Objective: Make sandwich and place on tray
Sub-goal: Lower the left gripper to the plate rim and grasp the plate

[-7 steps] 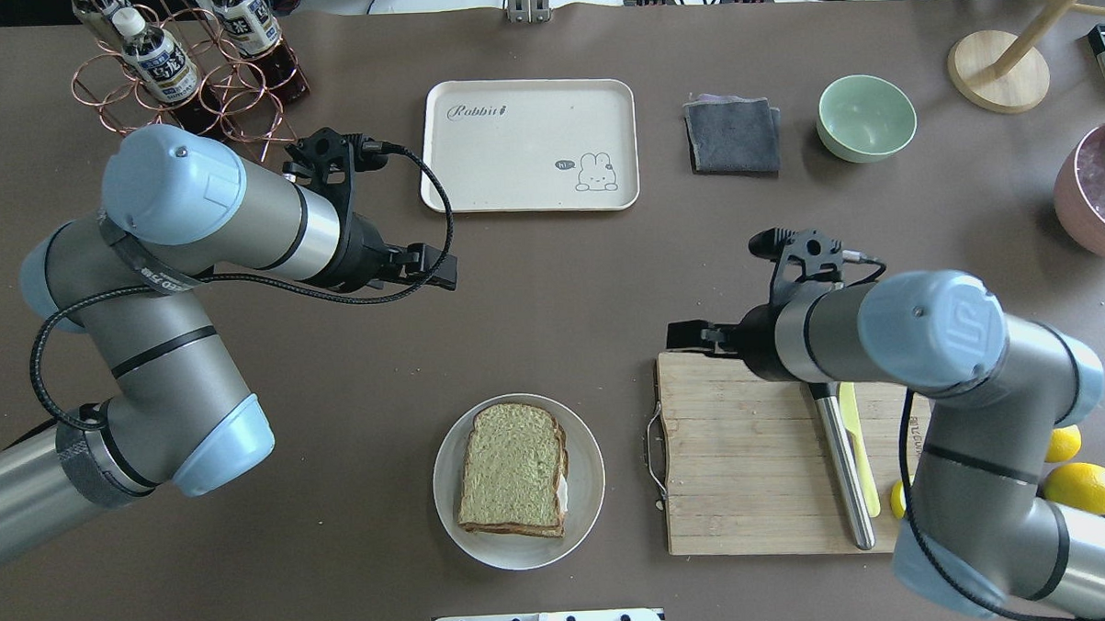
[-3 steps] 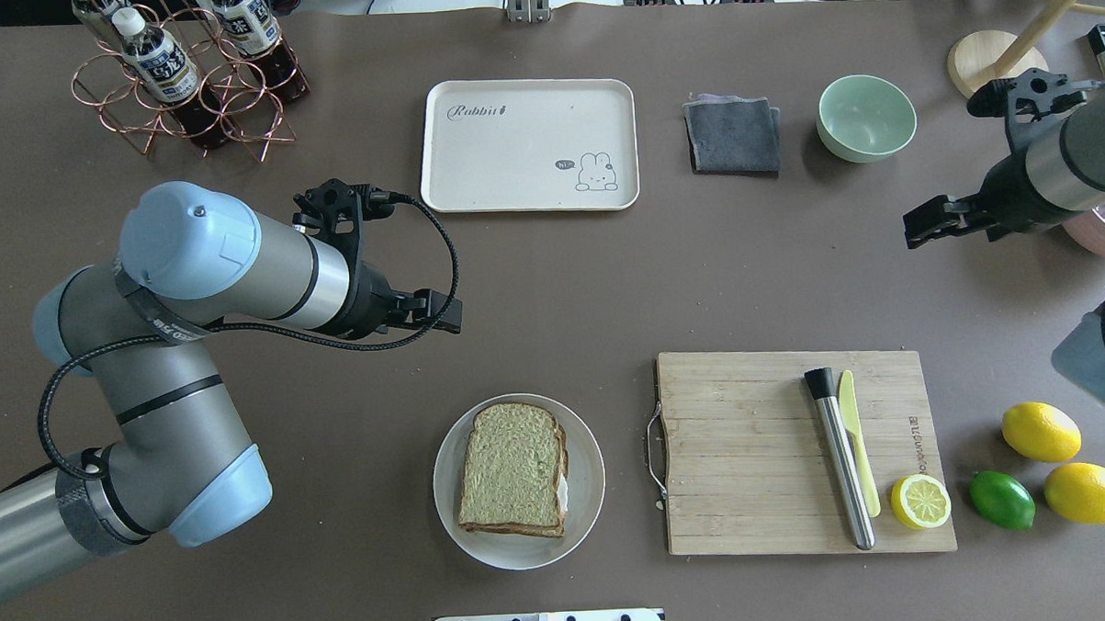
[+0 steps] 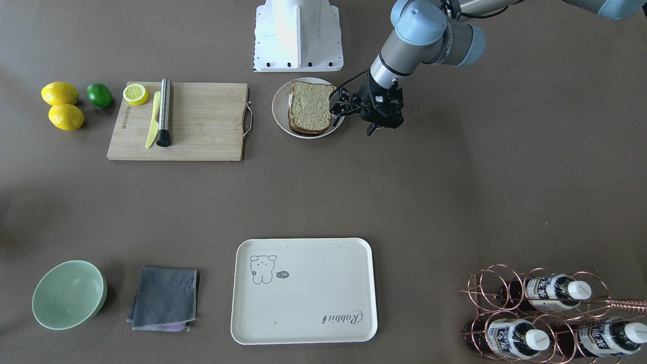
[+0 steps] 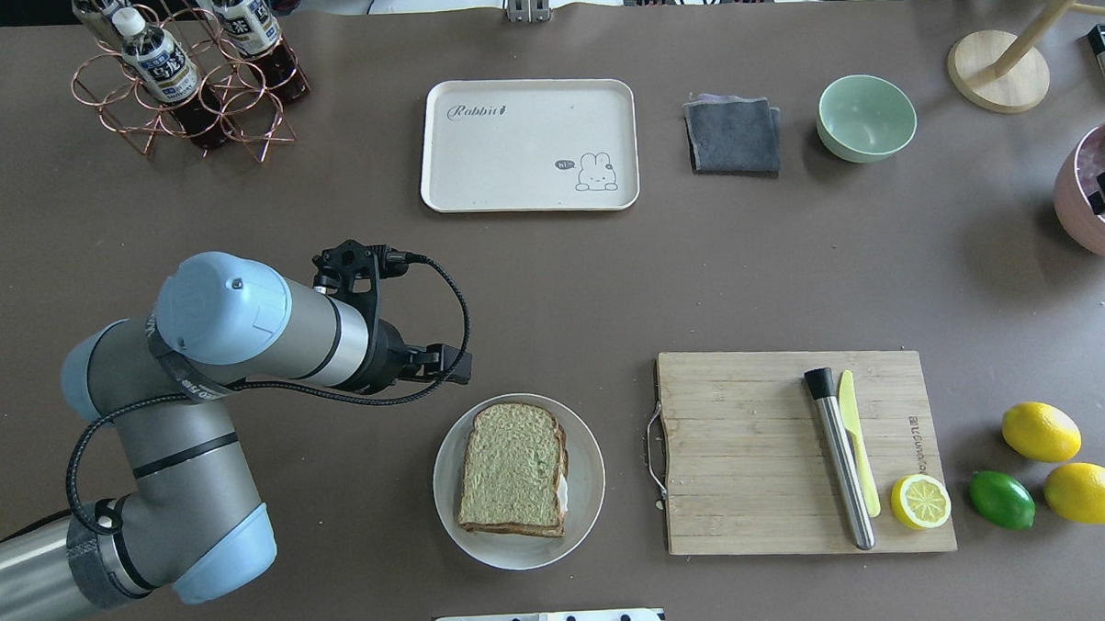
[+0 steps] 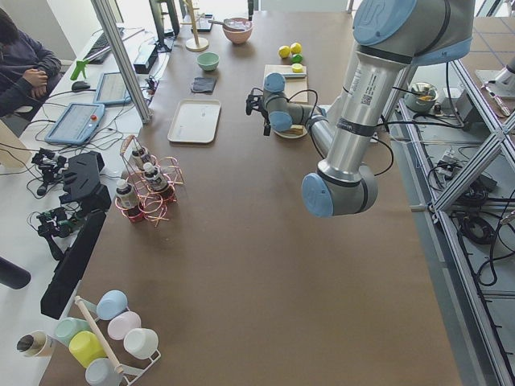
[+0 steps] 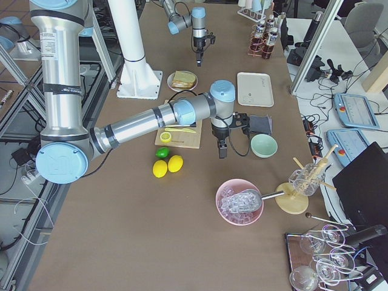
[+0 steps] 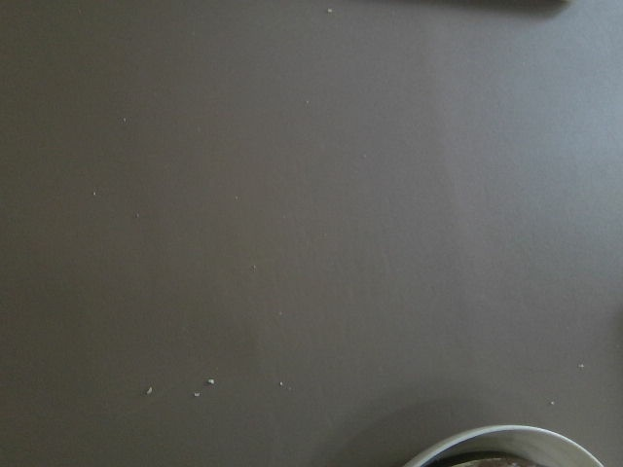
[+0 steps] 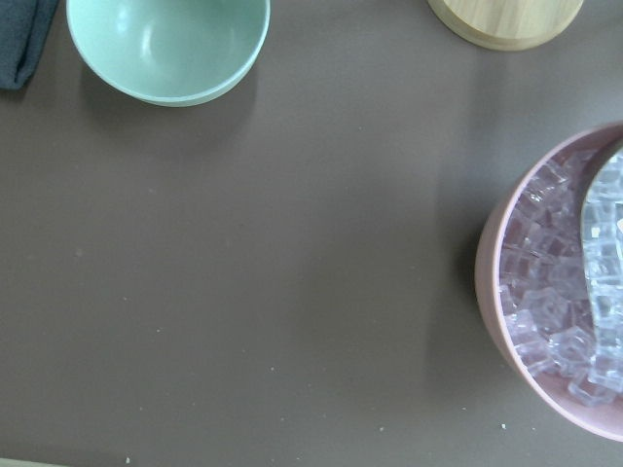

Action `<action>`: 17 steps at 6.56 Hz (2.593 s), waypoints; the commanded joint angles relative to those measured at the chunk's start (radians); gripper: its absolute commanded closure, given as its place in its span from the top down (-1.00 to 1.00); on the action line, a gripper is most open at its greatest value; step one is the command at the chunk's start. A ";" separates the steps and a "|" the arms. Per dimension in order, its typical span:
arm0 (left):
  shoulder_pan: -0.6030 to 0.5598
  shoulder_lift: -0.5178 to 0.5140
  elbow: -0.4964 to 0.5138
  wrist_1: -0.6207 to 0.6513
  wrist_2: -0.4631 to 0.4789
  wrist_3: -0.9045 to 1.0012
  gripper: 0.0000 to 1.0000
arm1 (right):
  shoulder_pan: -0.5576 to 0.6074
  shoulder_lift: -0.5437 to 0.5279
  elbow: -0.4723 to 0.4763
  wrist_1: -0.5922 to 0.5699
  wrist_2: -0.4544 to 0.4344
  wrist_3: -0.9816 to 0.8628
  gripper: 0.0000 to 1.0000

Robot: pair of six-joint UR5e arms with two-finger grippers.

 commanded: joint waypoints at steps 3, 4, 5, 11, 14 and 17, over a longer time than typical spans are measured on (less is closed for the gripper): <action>0.069 0.092 0.000 -0.107 0.039 -0.039 0.54 | 0.175 -0.107 -0.020 -0.011 0.040 -0.237 1.00; 0.089 0.086 -0.002 -0.107 0.039 -0.057 0.36 | 0.176 -0.106 -0.020 -0.011 0.040 -0.237 1.00; 0.099 0.086 0.000 -0.112 0.040 -0.057 0.31 | 0.178 -0.107 -0.021 -0.011 0.040 -0.237 1.00; 0.165 0.083 0.006 -0.113 0.068 -0.056 -0.19 | 0.181 -0.106 -0.024 -0.011 0.040 -0.235 1.00; 0.169 0.068 0.005 -0.113 0.068 -0.056 -1.00 | 0.181 -0.106 -0.027 -0.008 0.035 -0.235 1.00; 0.160 0.056 0.003 -0.113 0.067 -0.053 -1.00 | 0.181 -0.104 -0.040 -0.003 0.040 -0.235 1.00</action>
